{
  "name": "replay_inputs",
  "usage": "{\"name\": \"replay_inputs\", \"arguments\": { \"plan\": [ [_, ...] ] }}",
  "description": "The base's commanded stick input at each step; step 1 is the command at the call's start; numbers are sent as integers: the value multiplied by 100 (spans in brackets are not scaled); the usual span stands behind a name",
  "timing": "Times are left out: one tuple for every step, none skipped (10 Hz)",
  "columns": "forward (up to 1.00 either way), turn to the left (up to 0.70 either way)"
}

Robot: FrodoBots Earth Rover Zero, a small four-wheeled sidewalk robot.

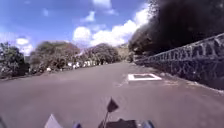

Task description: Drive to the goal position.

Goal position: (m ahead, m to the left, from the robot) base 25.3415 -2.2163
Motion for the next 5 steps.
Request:
{"name": "replay_inputs", "arguments": {
  "plan": [
    [70,-23],
    [70,-28],
    [70,-31],
    [70,-33],
    [70,-33]
  ]
}}
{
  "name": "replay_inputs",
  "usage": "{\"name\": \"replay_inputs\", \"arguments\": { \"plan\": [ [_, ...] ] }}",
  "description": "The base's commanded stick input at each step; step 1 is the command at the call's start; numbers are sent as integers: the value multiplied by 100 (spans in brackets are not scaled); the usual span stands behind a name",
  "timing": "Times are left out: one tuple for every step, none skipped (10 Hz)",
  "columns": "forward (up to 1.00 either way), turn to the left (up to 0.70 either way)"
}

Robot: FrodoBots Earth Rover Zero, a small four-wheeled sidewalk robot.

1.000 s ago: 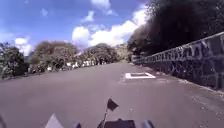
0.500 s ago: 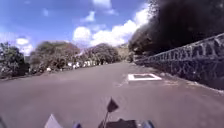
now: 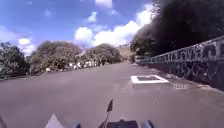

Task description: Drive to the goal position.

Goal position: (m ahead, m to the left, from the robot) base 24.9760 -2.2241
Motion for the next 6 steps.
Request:
{"name": "replay_inputs", "arguments": {
  "plan": [
    [70,-33],
    [70,-33],
    [70,-33],
    [70,-27],
    [70,-22],
    [70,-17]
  ]
}}
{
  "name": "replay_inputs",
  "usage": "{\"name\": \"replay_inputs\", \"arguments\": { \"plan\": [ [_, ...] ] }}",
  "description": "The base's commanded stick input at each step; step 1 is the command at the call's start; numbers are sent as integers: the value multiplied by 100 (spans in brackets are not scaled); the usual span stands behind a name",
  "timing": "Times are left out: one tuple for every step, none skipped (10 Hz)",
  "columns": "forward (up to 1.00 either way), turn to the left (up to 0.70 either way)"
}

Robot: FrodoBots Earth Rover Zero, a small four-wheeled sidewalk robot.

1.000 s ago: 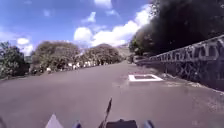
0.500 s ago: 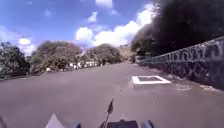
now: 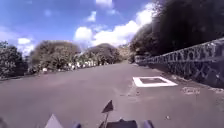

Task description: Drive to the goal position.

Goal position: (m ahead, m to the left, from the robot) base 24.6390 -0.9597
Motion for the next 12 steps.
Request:
{"name": "replay_inputs", "arguments": {
  "plan": [
    [70,-15],
    [70,-17],
    [70,-18],
    [70,-35],
    [70,-35],
    [70,-35],
    [70,-35],
    [70,-35],
    [70,-35],
    [70,-35],
    [70,-35],
    [70,-35]
  ]
}}
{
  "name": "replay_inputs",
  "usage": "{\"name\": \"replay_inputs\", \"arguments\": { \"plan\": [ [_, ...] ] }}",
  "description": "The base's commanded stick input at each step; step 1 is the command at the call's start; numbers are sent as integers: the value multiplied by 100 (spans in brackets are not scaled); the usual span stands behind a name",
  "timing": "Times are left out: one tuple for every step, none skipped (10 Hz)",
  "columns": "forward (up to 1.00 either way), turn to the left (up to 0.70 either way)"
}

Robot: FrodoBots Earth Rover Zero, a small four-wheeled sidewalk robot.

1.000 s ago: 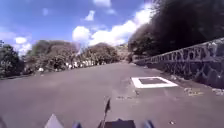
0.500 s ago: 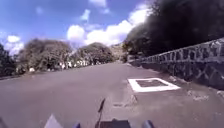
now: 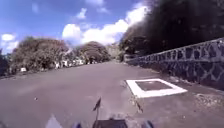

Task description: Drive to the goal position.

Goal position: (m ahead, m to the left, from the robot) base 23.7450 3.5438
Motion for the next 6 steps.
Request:
{"name": "replay_inputs", "arguments": {
  "plan": [
    [70,-35],
    [70,-35],
    [70,-35],
    [70,-35],
    [70,-19],
    [70,-17]
  ]
}}
